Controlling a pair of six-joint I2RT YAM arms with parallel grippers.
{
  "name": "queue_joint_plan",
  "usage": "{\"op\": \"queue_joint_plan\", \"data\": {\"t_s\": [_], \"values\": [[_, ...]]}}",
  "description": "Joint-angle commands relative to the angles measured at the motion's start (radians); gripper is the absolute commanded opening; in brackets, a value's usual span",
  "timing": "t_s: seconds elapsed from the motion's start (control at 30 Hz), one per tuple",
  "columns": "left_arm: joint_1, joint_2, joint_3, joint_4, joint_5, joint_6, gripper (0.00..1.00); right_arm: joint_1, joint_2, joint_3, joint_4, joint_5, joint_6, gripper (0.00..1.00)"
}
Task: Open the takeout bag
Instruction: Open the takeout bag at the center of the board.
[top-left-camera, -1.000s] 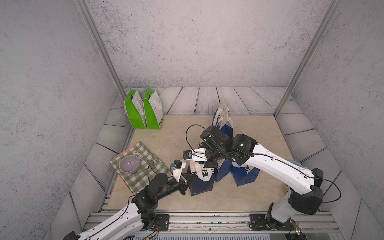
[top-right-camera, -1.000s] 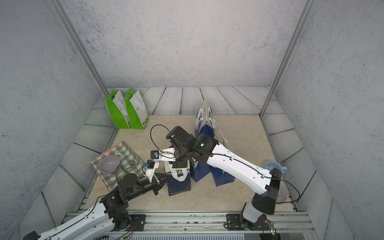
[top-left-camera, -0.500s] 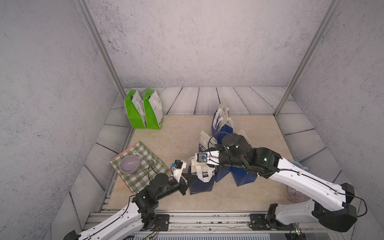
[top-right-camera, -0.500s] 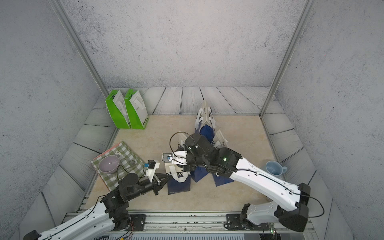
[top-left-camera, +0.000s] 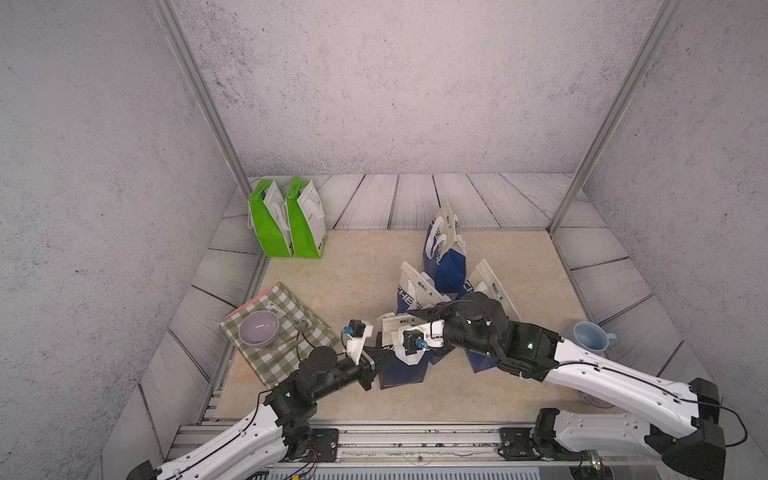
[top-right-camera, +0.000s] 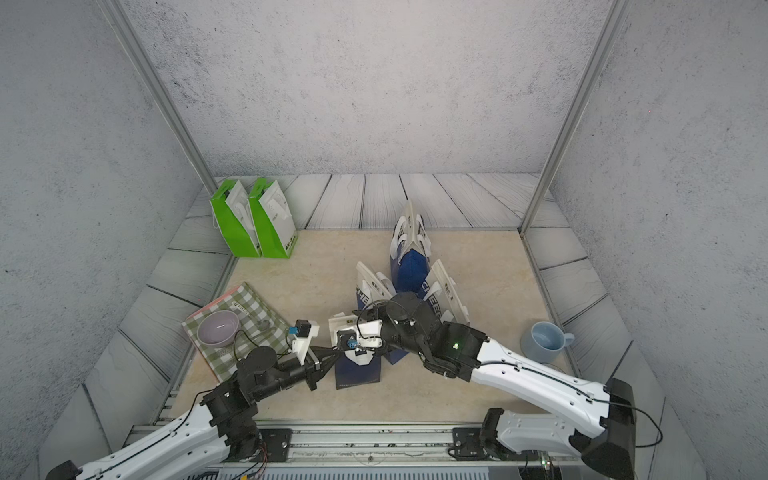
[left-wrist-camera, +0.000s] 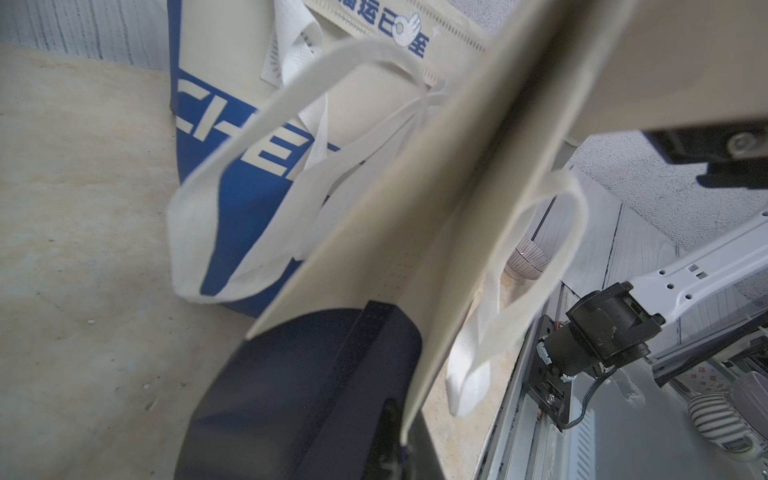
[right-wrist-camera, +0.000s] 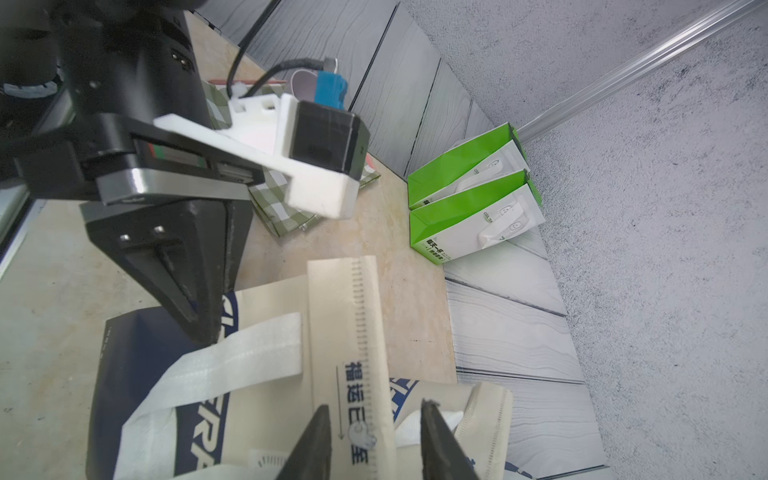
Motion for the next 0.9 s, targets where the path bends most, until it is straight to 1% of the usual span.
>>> {"op": "queue_joint_plan", "data": {"t_s": [0.0,0.27,0.47,0.63,0.8,0.87], "values": [[-0.003,-0.001,0.018,-0.016,-0.003,0.014,0.0,0.006,-0.008,-0.025,0.044,0.002,-0.047,0.37],[-0.004,0.001,0.018,-0.012,-0.002,0.015,0.0,0.017,-0.023,-0.087,0.11,0.013,-0.095,0.36],[-0.004,0.006,0.017,-0.004,-0.003,0.014,0.0,0.032,-0.012,-0.124,0.18,0.068,-0.131,0.36],[-0.004,0.011,0.017,0.0,-0.001,0.013,0.0,0.041,-0.023,-0.178,0.319,0.13,-0.165,0.37],[-0.004,0.01,0.015,-0.001,-0.001,0.012,0.0,0.05,-0.048,-0.208,0.368,0.14,-0.179,0.37],[-0.004,0.011,0.014,0.0,-0.001,0.009,0.0,0.052,-0.06,-0.224,0.37,0.143,-0.198,0.39]]}}
